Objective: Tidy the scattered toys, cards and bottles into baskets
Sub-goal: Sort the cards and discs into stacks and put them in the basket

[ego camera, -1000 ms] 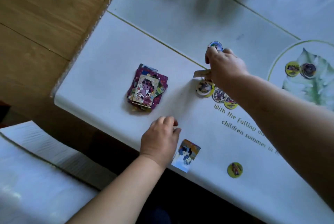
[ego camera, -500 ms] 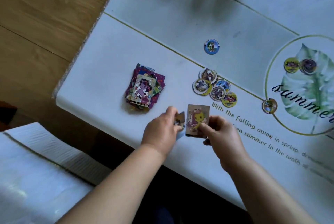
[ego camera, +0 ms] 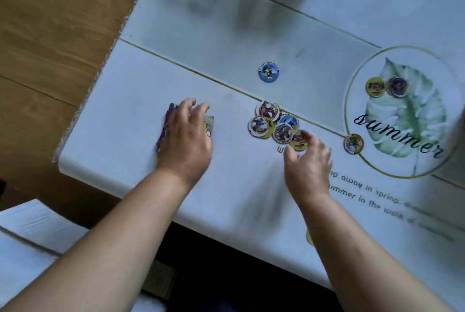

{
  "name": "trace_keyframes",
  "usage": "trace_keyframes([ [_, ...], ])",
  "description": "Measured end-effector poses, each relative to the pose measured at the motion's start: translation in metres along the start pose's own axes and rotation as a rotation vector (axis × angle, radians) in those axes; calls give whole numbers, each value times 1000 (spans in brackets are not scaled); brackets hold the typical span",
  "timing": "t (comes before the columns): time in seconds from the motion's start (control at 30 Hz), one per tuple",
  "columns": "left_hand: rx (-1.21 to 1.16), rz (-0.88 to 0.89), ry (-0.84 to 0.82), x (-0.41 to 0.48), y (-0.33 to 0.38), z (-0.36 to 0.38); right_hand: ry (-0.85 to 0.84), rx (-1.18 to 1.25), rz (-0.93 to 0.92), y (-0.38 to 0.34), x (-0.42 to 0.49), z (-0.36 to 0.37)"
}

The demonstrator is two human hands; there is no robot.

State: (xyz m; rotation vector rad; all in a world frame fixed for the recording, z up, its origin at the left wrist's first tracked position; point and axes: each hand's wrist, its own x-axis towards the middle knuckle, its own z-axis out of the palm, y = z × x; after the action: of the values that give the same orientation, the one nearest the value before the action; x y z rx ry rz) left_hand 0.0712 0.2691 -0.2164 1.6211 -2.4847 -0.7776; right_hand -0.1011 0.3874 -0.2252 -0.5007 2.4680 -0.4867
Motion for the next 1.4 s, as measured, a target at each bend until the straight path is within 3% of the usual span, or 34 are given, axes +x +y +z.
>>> trace_keyframes([
  [0.1, 4, 101, -179, -4, 35, 25, 100, -64, 220, 47, 31, -37],
  [0.2, 121, 43, -354, 13, 64, 45, 81, -89, 270, 63, 52, -44],
  [0.3, 225, 54, -416, 39, 80, 61, -2, -145, 152, 53, 53, -29],
  [0.43, 339, 139, -512, 67, 86, 67, -68, -224, -137, 27, 37, 1],
  [0.6, 327, 211, -476, 87, 97, 65, -96, -303, -172, 7, 42, 11],
  [0.9, 361, 144, -535, 100, 97, 61, -299, -440, -214, -21, 79, -6],
  [1.07, 108, 3, -351, 129, 106, 44, -324, -329, -243, -11, 77, -11],
  [1.3, 223, -119, -352, 160, 123, 55, -393, -118, -226, 15, 76, -28],
  [1.4, 224, -164, -308, 156, 120, 55, -330, 26, -133, 26, 76, -37],
])
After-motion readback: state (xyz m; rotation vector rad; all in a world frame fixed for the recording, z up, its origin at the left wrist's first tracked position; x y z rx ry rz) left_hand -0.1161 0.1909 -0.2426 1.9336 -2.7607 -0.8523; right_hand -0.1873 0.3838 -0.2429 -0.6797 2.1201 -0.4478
